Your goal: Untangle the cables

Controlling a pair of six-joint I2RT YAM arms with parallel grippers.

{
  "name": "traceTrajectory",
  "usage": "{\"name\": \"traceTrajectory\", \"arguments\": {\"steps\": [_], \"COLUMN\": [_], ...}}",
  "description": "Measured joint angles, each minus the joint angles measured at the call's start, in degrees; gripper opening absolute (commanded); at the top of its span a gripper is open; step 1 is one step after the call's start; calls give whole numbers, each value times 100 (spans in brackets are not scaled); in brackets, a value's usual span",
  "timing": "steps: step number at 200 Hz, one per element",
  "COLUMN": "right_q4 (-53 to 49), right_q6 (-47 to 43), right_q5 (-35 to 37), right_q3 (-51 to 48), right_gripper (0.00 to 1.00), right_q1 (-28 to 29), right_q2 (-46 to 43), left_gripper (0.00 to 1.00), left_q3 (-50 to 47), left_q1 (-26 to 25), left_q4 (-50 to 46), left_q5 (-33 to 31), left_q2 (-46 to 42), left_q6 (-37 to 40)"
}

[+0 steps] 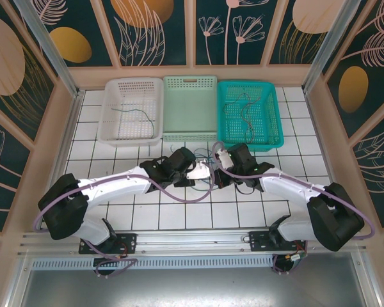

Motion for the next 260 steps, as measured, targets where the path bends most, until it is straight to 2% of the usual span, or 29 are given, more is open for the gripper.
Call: {"name": "traceTrajectory", "arguments": {"steps": [94, 121, 156, 167, 185, 229, 260], "right_q4": [46, 61, 173, 177, 197, 319, 498], "right_q6": [4, 4, 7, 7, 28, 166, 396], "right_q5": [-149, -168, -229, -247, -254, -249, -149], "right_q3": [-2, -11, -87, -107, -151, -297, -476], "right_gripper": [0, 0, 0, 0, 0, 0, 0], "right_q1": [0, 0, -11, -17, -63, -140, -284], "right_q2": [-192, -225, -306, -343, -407, -614, -841], "left_gripper": [64, 59, 42, 30, 0, 0, 0], "left_q3": [-133, -105, -7, 72, 146, 175, 173], "left_q1": [0, 0, 0, 0, 0, -7, -2], "left_q4": [444, 485, 481, 481, 494, 629, 883], "left_q5": [-192, -192, -254, -297, -415, -949, -1333], "left_q2": [470, 599, 793, 866, 918, 940, 824], "left_q6": [234, 260, 212, 179, 33, -348, -942]}}
